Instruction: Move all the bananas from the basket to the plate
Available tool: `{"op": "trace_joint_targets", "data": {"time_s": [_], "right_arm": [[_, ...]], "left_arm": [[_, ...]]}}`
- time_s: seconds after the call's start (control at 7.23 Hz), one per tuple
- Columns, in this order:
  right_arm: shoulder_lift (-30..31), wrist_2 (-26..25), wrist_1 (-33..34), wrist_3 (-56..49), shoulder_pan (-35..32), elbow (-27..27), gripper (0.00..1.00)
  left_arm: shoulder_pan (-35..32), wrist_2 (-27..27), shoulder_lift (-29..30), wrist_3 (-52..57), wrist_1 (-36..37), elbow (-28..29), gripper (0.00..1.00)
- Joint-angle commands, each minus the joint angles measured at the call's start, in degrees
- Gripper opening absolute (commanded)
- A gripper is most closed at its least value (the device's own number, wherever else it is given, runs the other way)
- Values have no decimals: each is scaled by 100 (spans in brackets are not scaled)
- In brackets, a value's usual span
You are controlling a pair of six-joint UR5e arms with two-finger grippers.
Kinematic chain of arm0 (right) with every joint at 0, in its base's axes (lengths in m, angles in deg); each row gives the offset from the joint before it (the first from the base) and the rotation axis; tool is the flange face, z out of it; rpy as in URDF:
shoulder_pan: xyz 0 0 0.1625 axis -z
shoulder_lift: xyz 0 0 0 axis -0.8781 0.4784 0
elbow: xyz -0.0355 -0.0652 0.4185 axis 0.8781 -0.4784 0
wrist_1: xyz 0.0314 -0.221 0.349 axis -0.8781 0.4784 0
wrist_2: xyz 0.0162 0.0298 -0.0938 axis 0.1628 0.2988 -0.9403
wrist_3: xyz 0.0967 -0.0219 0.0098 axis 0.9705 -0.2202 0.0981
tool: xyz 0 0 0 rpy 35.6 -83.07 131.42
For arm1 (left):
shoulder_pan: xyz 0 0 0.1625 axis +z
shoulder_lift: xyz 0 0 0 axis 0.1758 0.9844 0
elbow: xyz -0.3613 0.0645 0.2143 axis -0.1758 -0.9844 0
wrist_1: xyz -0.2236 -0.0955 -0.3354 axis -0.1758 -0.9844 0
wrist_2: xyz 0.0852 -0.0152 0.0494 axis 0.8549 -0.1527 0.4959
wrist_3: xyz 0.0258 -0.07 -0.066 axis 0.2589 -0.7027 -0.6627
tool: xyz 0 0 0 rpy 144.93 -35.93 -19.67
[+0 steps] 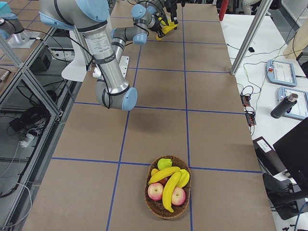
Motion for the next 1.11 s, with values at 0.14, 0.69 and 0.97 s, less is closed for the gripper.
{"op": "trace_joint_targets", "data": {"time_s": [0.14,0.69,0.97], "right_arm": [[-3,0,-28,0,0,-8,0],[-12,0,-28,-9,0,18,0],[-12,0,-28,-9,0,18,2]], "left_arm": [[111,2,-19,3,-123,-4,80],[120,-7,-27,29,-140,-13,0],[111,2,-63,38,-316,5,0]]}}
